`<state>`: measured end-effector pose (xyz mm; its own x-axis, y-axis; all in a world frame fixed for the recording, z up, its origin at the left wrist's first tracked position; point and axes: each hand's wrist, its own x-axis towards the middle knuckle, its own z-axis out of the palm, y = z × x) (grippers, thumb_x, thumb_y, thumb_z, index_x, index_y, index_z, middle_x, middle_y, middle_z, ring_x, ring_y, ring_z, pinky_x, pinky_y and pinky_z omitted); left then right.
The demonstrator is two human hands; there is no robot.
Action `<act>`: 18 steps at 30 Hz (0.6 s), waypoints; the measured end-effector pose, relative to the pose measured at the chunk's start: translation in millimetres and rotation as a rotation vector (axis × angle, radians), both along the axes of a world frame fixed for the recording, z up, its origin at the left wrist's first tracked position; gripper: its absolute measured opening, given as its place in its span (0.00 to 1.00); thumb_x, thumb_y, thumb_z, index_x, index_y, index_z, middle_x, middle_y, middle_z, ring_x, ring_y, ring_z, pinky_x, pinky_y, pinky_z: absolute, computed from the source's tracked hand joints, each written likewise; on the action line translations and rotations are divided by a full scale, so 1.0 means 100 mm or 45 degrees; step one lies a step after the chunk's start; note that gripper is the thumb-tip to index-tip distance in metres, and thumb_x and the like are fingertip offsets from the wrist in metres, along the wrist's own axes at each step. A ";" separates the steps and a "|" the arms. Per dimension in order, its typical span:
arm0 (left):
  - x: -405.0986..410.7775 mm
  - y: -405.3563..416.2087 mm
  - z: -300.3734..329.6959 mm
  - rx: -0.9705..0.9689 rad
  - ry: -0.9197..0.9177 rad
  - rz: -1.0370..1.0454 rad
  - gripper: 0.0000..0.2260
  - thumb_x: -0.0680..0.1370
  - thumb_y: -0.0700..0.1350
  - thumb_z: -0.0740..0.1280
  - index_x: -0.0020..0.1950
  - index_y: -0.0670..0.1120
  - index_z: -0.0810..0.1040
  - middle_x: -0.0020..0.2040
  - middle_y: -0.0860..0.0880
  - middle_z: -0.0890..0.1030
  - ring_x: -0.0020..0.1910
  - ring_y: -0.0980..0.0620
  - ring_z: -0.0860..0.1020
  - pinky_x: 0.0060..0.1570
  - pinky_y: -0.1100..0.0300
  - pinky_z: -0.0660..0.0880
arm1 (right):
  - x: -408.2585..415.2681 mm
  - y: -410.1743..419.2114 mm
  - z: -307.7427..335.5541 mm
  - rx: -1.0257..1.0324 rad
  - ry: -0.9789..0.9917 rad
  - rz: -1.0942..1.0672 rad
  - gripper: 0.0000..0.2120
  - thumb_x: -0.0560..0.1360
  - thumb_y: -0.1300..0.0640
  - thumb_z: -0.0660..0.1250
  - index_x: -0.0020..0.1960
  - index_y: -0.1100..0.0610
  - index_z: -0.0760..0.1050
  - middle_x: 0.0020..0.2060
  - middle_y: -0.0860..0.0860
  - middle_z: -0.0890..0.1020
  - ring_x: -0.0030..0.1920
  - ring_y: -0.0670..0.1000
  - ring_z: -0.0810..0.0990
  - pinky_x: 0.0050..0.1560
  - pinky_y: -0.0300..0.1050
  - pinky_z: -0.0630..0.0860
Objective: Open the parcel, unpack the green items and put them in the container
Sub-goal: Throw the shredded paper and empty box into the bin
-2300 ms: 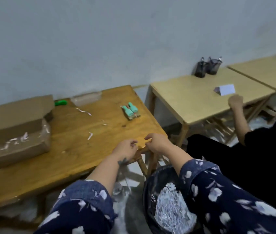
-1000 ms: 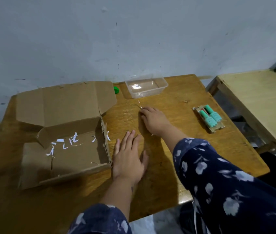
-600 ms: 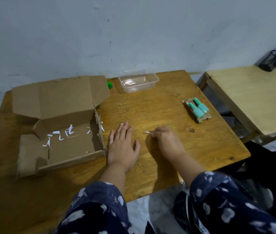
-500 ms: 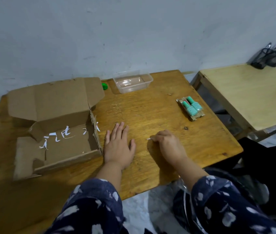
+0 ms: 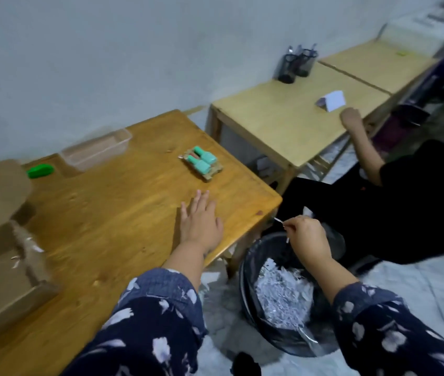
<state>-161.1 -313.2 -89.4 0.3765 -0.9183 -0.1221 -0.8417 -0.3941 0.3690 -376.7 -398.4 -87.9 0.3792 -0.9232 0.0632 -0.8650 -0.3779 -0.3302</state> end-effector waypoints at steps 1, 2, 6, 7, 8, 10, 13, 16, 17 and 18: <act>-0.07 -0.08 -0.03 0.022 0.002 -0.025 0.23 0.81 0.51 0.54 0.76 0.50 0.60 0.79 0.53 0.50 0.78 0.53 0.44 0.74 0.43 0.42 | -0.13 -0.01 -0.04 0.015 0.015 -0.045 0.08 0.74 0.63 0.67 0.49 0.59 0.84 0.45 0.56 0.84 0.47 0.59 0.82 0.45 0.50 0.78; -0.12 -0.13 -0.07 0.049 -0.001 -0.045 0.23 0.81 0.51 0.53 0.77 0.50 0.58 0.79 0.53 0.50 0.78 0.53 0.43 0.74 0.43 0.42 | -0.24 -0.02 -0.08 0.032 0.028 -0.093 0.09 0.74 0.62 0.66 0.51 0.58 0.83 0.46 0.56 0.85 0.48 0.59 0.82 0.46 0.50 0.78; -0.18 -0.17 -0.23 0.109 -0.111 -0.106 0.24 0.82 0.54 0.47 0.78 0.52 0.51 0.80 0.52 0.46 0.78 0.52 0.41 0.74 0.42 0.40 | -0.61 -0.07 -0.24 0.129 0.077 -0.216 0.11 0.72 0.65 0.65 0.49 0.55 0.83 0.43 0.58 0.84 0.47 0.61 0.81 0.43 0.49 0.77; -0.19 -0.15 -0.26 0.099 -0.162 -0.118 0.24 0.82 0.55 0.45 0.78 0.52 0.51 0.79 0.52 0.46 0.78 0.52 0.42 0.74 0.42 0.41 | -0.68 -0.09 -0.27 0.149 0.063 -0.233 0.10 0.72 0.66 0.65 0.47 0.57 0.82 0.42 0.58 0.84 0.46 0.61 0.81 0.43 0.50 0.77; -0.19 -0.14 -0.28 0.078 -0.206 -0.123 0.25 0.82 0.56 0.44 0.78 0.52 0.50 0.79 0.51 0.47 0.78 0.52 0.42 0.74 0.43 0.41 | -0.73 -0.11 -0.29 0.158 0.049 -0.245 0.09 0.71 0.67 0.66 0.47 0.58 0.82 0.42 0.59 0.84 0.46 0.61 0.81 0.43 0.50 0.77; -0.20 -0.14 -0.30 0.039 -0.246 -0.124 0.24 0.82 0.56 0.44 0.78 0.52 0.51 0.79 0.51 0.48 0.78 0.51 0.44 0.74 0.43 0.42 | -0.81 -0.14 -0.34 0.166 0.040 -0.264 0.09 0.70 0.69 0.66 0.46 0.60 0.82 0.44 0.59 0.82 0.47 0.62 0.80 0.45 0.50 0.75; -0.18 -0.16 -0.34 0.013 -0.270 -0.124 0.24 0.82 0.56 0.45 0.78 0.51 0.53 0.79 0.50 0.50 0.78 0.50 0.45 0.74 0.42 0.43 | -0.92 -0.20 -0.42 0.241 0.049 -0.325 0.10 0.72 0.67 0.66 0.49 0.59 0.82 0.47 0.58 0.82 0.50 0.61 0.80 0.48 0.48 0.75; -0.17 -0.17 -0.39 0.013 -0.268 -0.120 0.24 0.82 0.56 0.46 0.78 0.51 0.53 0.79 0.50 0.50 0.78 0.50 0.46 0.73 0.42 0.43 | -0.99 -0.22 -0.49 0.343 0.049 -0.360 0.13 0.74 0.66 0.63 0.54 0.56 0.82 0.51 0.57 0.84 0.52 0.58 0.81 0.50 0.46 0.75; -0.16 -0.17 -0.39 0.019 -0.263 -0.121 0.24 0.82 0.56 0.46 0.78 0.51 0.53 0.79 0.50 0.50 0.78 0.50 0.45 0.73 0.42 0.43 | -0.98 -0.22 -0.50 0.363 0.055 -0.351 0.14 0.74 0.66 0.63 0.55 0.55 0.82 0.52 0.56 0.84 0.52 0.58 0.81 0.49 0.46 0.75; -0.16 -0.18 -0.38 0.029 -0.257 -0.123 0.24 0.82 0.55 0.46 0.78 0.51 0.53 0.79 0.50 0.49 0.78 0.50 0.45 0.73 0.42 0.43 | -0.96 -0.22 -0.49 0.375 0.062 -0.342 0.14 0.74 0.66 0.62 0.55 0.55 0.81 0.53 0.56 0.84 0.52 0.58 0.81 0.49 0.46 0.76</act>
